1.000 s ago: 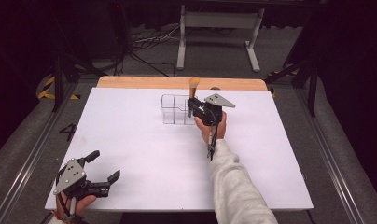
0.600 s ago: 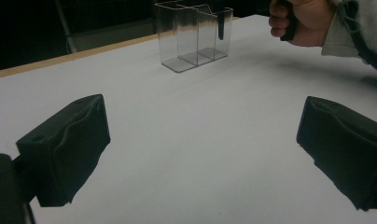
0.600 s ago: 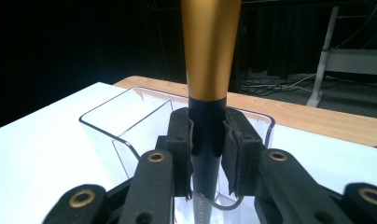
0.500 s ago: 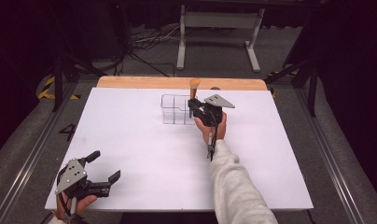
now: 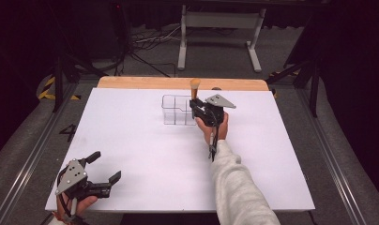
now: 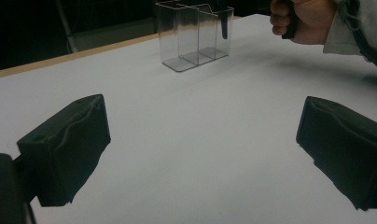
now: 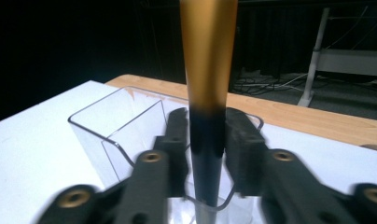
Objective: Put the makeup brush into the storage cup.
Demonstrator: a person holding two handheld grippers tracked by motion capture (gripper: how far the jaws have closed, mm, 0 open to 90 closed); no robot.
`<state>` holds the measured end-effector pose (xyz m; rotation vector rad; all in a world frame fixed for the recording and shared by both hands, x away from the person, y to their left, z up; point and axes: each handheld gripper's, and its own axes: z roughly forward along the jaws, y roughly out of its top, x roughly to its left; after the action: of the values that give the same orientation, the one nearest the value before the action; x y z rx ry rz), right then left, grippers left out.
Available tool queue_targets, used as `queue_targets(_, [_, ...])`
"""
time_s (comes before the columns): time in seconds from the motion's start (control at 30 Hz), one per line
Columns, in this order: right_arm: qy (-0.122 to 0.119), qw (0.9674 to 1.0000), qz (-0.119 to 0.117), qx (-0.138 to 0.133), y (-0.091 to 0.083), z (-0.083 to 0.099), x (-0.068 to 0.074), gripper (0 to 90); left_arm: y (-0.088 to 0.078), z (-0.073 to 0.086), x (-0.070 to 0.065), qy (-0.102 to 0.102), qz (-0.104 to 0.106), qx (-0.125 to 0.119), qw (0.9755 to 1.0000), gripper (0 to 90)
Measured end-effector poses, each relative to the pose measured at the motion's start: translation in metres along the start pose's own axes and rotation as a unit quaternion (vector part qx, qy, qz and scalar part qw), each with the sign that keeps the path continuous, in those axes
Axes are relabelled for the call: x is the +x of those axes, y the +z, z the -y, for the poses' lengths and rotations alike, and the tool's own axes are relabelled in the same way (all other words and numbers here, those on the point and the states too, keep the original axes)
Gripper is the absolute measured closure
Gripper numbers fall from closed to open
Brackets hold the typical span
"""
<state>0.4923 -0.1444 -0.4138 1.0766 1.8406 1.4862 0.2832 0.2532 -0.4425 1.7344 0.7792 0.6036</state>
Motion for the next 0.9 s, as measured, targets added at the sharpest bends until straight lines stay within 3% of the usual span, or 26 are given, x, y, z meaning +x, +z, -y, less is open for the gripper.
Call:
queue_targets(0.23, [-0.005, 0.9999, -0.010, -0.009, -0.006, -0.007, 0.001, 49.2, 0.000, 0.000, 0.000, 0.002, 0.001, 0.003, 1.0000, 3.4])
queue_targets(0.53, [-0.042, 0.9990, 0.004, -0.013, -0.015, -0.020, 0.004, 44.6, 0.001, 0.000, -0.001, 0.001, 0.000, 0.000, 1.0000, 3.4])
queue_targets(0.9, [-0.069, 0.9972, 0.019, -0.020, -0.032, -0.035, -0.001, 33.8, 0.001, 0.000, 0.000, 0.000, -0.002, 0.003, 1.0000, 3.3])
